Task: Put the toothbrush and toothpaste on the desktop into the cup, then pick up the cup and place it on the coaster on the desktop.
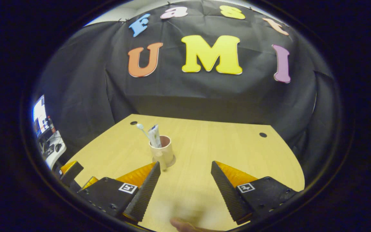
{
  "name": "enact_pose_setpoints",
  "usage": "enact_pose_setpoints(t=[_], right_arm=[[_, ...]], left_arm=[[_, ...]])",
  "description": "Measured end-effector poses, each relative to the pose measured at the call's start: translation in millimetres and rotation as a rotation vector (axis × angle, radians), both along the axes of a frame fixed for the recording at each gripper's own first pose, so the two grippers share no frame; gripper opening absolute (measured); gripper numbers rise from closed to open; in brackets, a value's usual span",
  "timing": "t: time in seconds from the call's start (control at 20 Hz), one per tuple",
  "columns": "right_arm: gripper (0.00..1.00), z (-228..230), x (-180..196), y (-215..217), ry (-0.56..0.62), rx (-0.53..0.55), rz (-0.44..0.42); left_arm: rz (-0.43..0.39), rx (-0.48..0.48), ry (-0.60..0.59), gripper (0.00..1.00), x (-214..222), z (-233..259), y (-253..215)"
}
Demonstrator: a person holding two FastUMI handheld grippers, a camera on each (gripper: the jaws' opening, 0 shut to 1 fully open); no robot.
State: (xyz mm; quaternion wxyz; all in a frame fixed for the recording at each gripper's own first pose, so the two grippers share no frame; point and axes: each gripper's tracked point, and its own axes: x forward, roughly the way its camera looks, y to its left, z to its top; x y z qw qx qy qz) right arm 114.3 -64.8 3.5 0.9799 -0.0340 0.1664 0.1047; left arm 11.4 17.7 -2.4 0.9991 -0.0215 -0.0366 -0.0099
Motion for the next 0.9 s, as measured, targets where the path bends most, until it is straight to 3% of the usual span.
enact_pose_setpoints(t=[0.05, 0.3, 0.5, 0.6, 0.65, 0.9], right_arm=[[0.99, 6, -10, -14, -0.036, 0.019, -0.021], [0.96, 9, -66, -78, -0.165, 0.115, -0.098], [0.96, 26, -103, -96, -0.266, 0.169, -0.073], [0.96, 33, -111, -98, -0.319, 0.134, -0.077], [0.93, 34, -112, -95, -0.336, 0.112, -0.081], [0.96, 32, -117, -84, -0.379, 0.048, -0.077]], left_arm=[[-0.003, -0.002, -0.004, 0.96, -2, 4, -3], [-0.013, -0.013, -0.018, 0.96, -11, 17, -19], [-0.029, -0.003, -0.028, 0.95, -19, 23, -36], [0.005, 0.003, -0.025, 1.00, -23, 24, -33], [0.011, 0.004, -0.031, 0.95, -24, 27, -34], [-0.027, 0.004, -0.047, 0.95, -26, 39, -47]])
